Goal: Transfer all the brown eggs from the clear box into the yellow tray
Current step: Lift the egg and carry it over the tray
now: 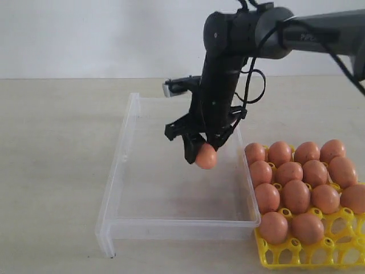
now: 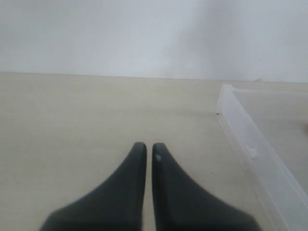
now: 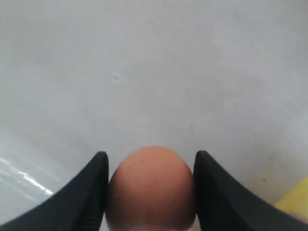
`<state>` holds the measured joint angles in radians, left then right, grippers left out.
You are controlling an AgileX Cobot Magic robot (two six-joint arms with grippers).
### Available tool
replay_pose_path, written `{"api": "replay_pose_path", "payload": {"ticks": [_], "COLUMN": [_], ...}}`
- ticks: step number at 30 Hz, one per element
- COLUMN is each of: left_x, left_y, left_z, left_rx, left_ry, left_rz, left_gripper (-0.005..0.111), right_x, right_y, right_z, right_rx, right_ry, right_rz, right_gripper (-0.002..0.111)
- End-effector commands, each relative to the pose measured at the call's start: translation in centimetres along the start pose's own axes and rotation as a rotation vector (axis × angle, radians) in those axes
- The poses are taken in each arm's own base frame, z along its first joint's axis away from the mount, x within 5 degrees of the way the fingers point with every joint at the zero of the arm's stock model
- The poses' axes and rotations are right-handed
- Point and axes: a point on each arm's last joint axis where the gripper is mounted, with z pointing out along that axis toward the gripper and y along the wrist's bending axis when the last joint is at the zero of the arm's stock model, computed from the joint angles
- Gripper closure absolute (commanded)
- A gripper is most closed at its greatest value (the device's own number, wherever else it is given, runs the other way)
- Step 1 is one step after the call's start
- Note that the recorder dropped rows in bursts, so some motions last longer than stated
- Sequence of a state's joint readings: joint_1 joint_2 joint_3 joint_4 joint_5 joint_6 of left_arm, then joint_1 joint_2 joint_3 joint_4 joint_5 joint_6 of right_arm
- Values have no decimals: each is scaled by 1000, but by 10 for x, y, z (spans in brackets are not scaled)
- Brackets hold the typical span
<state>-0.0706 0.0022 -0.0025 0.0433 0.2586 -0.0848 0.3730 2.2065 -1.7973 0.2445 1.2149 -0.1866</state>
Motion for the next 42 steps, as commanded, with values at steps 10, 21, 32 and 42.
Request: {"api": "replay_pose_path", "payload": {"ticks": [10, 21, 32, 42], "left_x": [0, 0, 0, 0], "left_y": [0, 0, 0, 0], "left_z": [0, 0, 0, 0], "left_rx": [-2, -2, -2, -2], "left_ry": [-3, -3, -3, -3], "left_rz": [-1, -1, -1, -1], "left_gripper": [103, 103, 103, 103], "right_x": [128, 240, 185, 175], "right_y": [-40, -188, -206, -204], "right_z": [-121, -155, -166, -137], "right_rx": [249, 290, -564, -347], "right_ry": [-1122, -1464, -1702, -1293], "right_rz": [316, 1283, 544, 113], "right_gripper": [109, 109, 109, 109]}}
